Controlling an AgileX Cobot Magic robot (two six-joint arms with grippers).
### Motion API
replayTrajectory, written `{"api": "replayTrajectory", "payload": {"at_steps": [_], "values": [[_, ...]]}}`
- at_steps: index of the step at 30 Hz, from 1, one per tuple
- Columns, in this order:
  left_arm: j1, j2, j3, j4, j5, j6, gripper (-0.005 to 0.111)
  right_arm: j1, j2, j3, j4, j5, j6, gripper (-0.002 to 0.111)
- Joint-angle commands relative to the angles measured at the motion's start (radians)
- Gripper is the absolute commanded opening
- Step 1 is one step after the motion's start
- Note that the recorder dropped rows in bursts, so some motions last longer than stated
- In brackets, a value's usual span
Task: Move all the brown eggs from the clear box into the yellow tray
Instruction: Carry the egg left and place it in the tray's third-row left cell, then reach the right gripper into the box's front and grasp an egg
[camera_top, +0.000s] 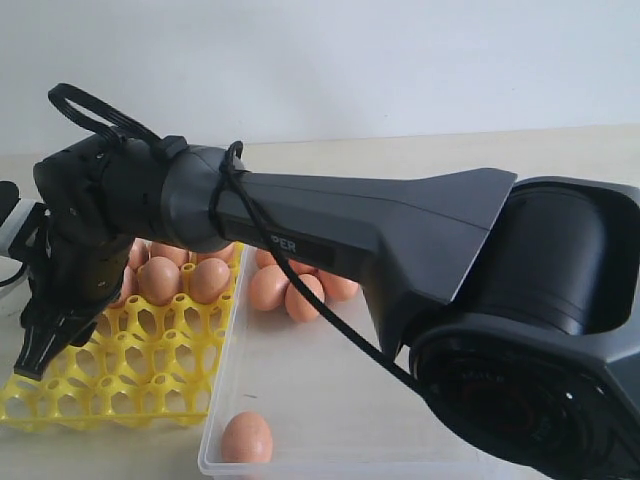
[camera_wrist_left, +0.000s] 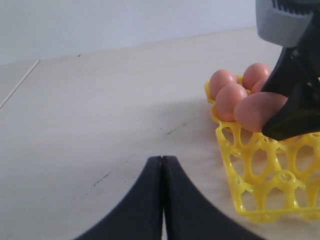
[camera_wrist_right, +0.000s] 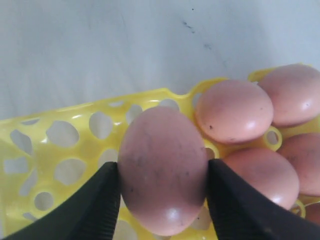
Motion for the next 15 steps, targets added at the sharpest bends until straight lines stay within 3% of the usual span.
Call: {"api": "replayTrajectory", "payload": {"at_steps": [1, 5, 11, 15], "values": [[-0.008, -0.006, -0.004, -0.002, -0.009, -0.005, 0.000, 0.002, -0.002, -0.011, 0.001, -0.004, -0.009, 0.055], [-0.008, -0.006, -0.004, -0.002, -0.009, -0.005, 0.000, 0.002, -0.002, -0.011, -0.003, -0.008, -0.006, 0.068], [-0.008, -0.006, -0.004, -0.002, -0.009, -0.005, 0.000, 0.002, -0.022, -0.011, -0.049, -0.006, 0.014, 0.068], [-0.008, -0.006, -0.004, -0.002, -0.009, -0.005, 0.000, -0.011, -0.104, -0.011, -0.227, 0.051, 0.138, 0.064]]}}
